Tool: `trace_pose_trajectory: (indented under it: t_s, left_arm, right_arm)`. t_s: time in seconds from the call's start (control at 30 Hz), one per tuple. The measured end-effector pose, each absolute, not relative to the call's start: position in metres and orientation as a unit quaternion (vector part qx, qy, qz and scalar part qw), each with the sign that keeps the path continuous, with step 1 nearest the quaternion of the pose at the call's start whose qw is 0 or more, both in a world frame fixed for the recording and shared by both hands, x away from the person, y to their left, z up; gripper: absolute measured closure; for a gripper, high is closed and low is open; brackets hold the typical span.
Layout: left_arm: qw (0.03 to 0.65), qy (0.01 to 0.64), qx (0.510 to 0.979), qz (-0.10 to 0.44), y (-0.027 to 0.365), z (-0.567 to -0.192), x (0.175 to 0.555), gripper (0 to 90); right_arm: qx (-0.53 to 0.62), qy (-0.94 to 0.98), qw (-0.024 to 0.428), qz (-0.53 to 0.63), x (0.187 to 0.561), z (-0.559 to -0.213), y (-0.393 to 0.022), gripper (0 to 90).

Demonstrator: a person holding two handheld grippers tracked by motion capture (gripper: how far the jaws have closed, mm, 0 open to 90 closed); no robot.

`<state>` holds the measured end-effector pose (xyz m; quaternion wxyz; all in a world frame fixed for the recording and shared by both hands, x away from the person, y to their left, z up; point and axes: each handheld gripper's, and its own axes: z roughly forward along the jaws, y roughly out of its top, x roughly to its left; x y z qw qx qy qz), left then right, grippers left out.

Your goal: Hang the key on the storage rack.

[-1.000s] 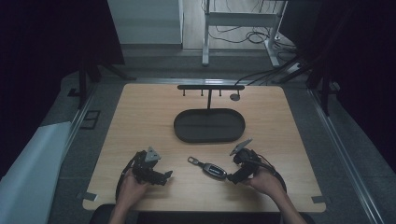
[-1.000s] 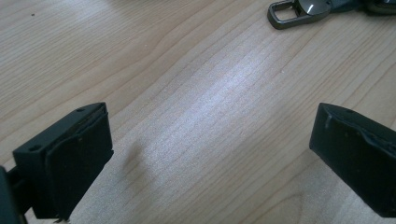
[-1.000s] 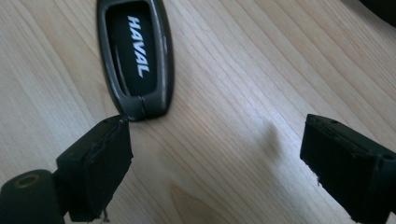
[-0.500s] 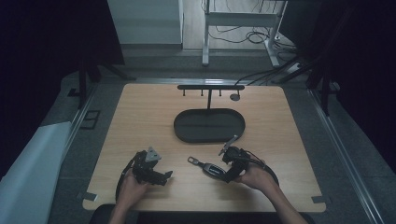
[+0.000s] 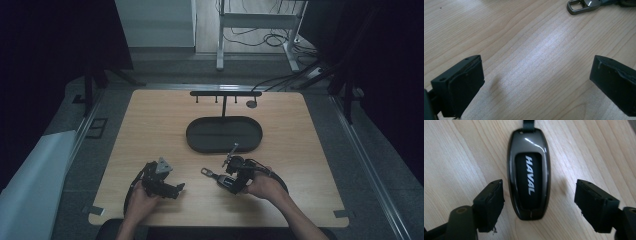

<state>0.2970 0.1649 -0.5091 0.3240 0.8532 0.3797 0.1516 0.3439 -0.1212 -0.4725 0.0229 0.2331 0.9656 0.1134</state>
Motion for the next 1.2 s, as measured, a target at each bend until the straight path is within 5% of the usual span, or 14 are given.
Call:
trace_pose_trajectory:
  t_s: [0.7, 1.2]
  left_arm:
    - [0.322, 0.378, 0.855, 0.151, 0.165, -0.509, 0.297, 0.0]
    - [0.321, 0.38, 0.854, 0.152, 0.166, -0.509, 0.297, 0.0]
  right_arm:
    - [0.194, 0.981, 0.013, 0.014, 0.356, -0.479, -0.072, 47.8]
    - [0.206, 0.978, 0.016, 0.03, 0.357, -0.462, -0.081, 48.7]
